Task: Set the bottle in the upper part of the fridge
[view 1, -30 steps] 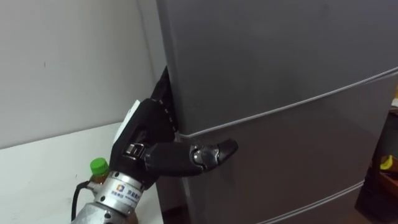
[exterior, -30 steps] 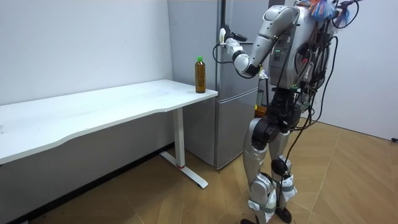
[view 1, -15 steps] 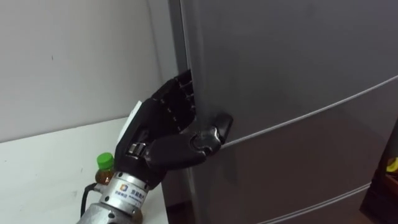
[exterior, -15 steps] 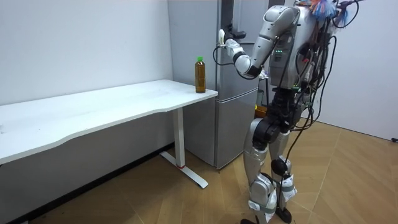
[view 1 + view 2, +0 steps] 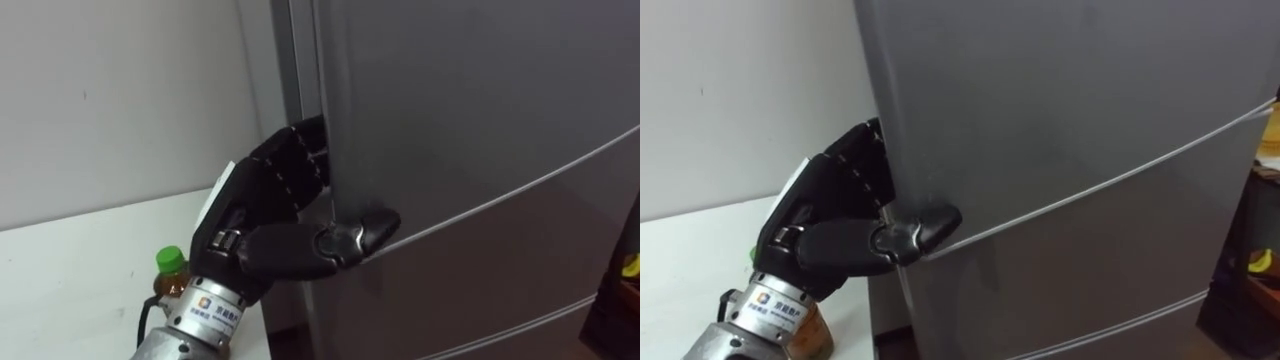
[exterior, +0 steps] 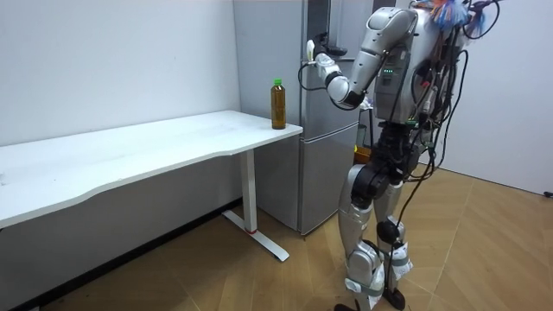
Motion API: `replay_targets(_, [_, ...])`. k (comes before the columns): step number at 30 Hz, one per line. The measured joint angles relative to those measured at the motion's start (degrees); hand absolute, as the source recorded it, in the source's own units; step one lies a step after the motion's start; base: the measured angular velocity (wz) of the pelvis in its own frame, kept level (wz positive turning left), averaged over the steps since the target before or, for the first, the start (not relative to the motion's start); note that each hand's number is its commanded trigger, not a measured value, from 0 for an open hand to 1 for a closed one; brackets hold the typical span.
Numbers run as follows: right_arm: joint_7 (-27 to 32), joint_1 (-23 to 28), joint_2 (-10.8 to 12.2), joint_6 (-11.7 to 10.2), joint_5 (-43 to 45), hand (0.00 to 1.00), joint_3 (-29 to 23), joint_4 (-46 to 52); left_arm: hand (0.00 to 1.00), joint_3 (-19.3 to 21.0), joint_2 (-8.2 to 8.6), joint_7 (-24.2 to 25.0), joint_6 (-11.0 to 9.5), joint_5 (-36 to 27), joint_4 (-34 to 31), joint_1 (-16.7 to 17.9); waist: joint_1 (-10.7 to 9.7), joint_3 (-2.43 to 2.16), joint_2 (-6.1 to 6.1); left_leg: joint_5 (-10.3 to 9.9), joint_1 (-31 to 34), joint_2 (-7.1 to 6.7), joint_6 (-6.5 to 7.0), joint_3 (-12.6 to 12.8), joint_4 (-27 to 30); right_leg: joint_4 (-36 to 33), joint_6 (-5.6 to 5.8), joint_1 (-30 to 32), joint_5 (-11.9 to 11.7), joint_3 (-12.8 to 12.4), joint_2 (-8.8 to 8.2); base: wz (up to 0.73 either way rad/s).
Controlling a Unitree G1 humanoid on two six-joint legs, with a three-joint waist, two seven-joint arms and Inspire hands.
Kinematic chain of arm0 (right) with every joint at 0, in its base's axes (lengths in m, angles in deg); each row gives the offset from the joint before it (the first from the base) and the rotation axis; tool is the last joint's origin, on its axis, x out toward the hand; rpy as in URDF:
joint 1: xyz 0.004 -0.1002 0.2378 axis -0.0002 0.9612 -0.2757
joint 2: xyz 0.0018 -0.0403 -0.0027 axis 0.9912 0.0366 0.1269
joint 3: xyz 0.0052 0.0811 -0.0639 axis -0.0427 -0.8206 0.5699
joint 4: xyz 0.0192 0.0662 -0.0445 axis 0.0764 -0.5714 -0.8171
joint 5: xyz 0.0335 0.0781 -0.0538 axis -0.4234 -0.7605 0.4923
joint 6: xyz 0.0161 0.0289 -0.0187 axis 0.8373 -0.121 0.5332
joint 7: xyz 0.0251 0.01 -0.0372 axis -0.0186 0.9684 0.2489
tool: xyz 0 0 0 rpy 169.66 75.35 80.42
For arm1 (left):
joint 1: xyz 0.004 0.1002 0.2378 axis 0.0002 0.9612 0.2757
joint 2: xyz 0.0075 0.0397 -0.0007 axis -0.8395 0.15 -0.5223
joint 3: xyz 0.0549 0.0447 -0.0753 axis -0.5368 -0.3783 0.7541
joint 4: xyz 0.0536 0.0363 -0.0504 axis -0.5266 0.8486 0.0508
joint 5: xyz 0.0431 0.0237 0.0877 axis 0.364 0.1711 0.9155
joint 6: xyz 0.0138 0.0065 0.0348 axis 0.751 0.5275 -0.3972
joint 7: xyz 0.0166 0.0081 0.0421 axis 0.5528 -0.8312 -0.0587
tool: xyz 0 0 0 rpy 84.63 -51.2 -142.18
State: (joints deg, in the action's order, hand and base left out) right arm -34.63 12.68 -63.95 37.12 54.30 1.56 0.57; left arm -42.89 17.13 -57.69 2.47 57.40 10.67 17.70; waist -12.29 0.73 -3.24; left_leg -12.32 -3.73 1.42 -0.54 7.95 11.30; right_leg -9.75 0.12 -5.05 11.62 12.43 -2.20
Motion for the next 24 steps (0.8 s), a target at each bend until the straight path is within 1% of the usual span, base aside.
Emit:
replay_targets(4, [-0.1, 0.0, 0.0, 0.0, 0.0, 0.0, 0.0, -0.1, 0.0, -0.2, -0.62, 0.0, 0.0, 0.0, 0.0, 0.0, 0.0, -0.06, 0.04, 0.0, 0.0, 0.0, 0.01, 0.2, 0.0, 0.0, 0.02, 0.0, 0.0, -0.1, 0.0, 0.0])
replay_targets(12, [-0.5, -0.1, 0.0, 0.0, 0.0, 0.0, 0.0, -0.2, 0.0, -0.2, -0.62, 0.0, 0.0, 0.0, 0.0, 0.0, 0.0, -0.13, -0.01, 0.0, -0.1, -0.01, 0.01, 0.2, 0.0, 0.0, 0.04, 0.0, 0.0, -0.1, -0.01, 0.0])
replay_targets(15, [-0.5, 0.0, 0.0, 0.0, 0.0, 0.0, 0.0, -0.2, 0.0, -0.2, -0.66, 0.0, 0.0, 0.0, 0.0, 0.0, 0.0, -0.07, 0.07, 0.0, -0.1, 0.0, 0.01, 0.4, 0.0, 0.0, 0.05, 0.0, 0.0, -0.2, -0.01, 0.0])
replay_targets(24, [-0.7, 0.2, 0.0, -0.2, -3.2, 0.0, 0.0, -0.7, 0.0, -0.5, -0.68, 0.0, -0.1, 0.0, 0.0, 0.0, 0.0, -0.09, 0.11, 0.0, -0.1, -0.04, 0.01, 0.6, 0.1, 0.0, 0.12, 0.0, -0.1, -0.2, -0.13, 0.0])
